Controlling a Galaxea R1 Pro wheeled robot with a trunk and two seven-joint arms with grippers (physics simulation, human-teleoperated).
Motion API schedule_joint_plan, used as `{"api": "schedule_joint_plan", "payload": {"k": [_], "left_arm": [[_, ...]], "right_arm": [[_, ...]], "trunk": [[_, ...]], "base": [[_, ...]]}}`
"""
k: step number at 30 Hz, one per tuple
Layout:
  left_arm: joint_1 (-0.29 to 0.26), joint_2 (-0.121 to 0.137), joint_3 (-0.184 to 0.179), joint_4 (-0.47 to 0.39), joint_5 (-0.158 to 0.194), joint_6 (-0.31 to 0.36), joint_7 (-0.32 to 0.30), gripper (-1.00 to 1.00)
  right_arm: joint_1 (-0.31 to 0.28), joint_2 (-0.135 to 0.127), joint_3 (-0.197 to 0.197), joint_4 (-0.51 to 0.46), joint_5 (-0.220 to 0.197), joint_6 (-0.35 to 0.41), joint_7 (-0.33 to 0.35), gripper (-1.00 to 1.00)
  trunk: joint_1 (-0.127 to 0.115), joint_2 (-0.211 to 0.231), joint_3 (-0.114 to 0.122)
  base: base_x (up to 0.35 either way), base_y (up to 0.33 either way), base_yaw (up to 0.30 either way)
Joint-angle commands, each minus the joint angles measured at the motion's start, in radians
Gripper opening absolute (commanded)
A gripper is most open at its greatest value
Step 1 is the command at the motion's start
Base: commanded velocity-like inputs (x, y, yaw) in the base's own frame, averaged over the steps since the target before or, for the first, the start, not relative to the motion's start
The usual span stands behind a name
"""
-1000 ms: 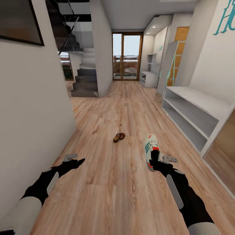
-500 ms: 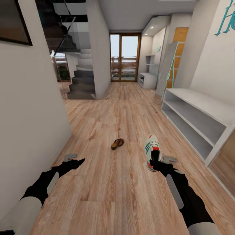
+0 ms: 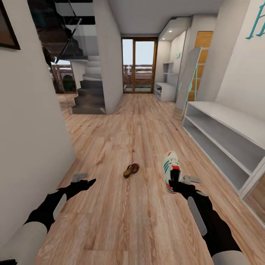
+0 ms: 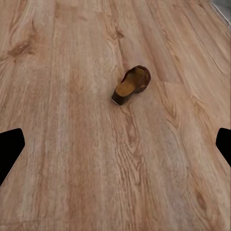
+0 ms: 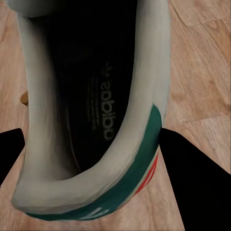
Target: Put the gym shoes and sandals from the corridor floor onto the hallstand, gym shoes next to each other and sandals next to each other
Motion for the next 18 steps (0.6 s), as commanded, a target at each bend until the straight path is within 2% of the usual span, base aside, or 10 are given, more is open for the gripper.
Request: {"api": "schedule_joint_plan", "payload": {"k": [1,7,18], "left_arm": [[-0.001,0.000,0.003,-0.001,0.010,0.010,-0.004,1.00],[-0.001,0.000,0.003,0.000,0.011,0.010,-0.004,1.00],[-0.001,0.000,0.003,0.001,0.011,0.010,-0.004,1.00]], "right_arm": [[-0.001,0.000,0.001,-0.002,-0.011,0.004,-0.009,-1.00],[-0.001,0.000,0.001,-0.002,-0.011,0.004,-0.009,-1.00],[-0.001,0.000,0.001,-0.002,-0.011,0.004,-0.010,-1.00]], "trunk": [[0.000,0.000,-0.001],[0.000,0.000,0.005],[0.000,0.000,0.017]], "base": [[0.342,0.063,-0.078],[0.328,0.140,-0.185],[0.285,0.226,-0.228]]}}
